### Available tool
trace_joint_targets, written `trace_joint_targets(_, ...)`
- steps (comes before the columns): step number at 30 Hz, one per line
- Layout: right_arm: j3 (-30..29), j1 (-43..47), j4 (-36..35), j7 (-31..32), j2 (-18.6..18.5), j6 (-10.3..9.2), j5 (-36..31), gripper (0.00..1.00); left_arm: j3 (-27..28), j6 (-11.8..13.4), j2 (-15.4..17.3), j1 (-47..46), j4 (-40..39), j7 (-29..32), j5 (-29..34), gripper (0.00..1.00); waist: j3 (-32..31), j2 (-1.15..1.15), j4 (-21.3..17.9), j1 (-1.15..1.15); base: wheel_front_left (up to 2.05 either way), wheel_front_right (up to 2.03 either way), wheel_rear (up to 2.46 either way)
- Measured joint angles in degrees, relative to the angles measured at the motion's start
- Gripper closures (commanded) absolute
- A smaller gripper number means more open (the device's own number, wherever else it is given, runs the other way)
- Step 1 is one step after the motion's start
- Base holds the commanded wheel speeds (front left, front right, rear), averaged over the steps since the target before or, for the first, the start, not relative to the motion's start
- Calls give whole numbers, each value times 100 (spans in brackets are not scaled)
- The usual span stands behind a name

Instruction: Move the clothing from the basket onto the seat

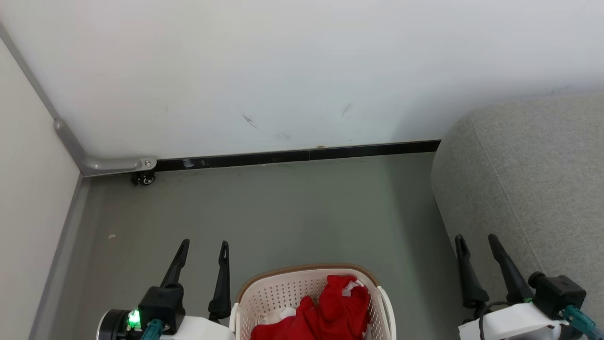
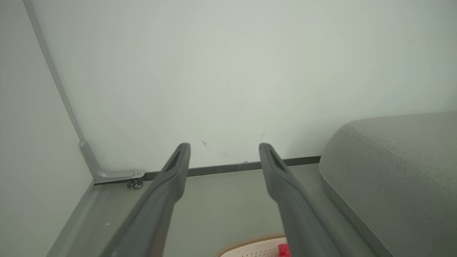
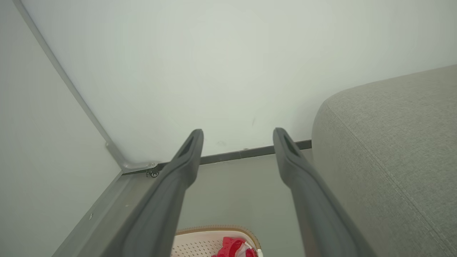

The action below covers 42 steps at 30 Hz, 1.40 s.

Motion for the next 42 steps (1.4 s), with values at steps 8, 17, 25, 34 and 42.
trace_joint_targets(8,55,1,45,-107,-9,0,-463,0,-35,130,-18,1,54,-126,450,0,-49,0,13,0,0,0,0)
trace_joint_targets(17,62,2,75,-108,-11,0,-464,0,63,210,-53,2,193,-126,426,0,-62,0,1,0,0,0,0)
trace_joint_targets(25,60,3,84,-156,-12,0,-454,0,100,227,-65,2,258,-126,405,0,-47,0,-8,-1,0,0,0)
trace_joint_targets(34,96,3,93,-157,-12,0,-394,0,136,243,-77,2,304,-126,405,0,-19,0,1,-1,0,0,0)
trace_joint_targets(42,121,2,93,-158,-12,0,-352,0,155,243,-86,1,314,-126,407,0,-2,0,2,-1,0,0,0)
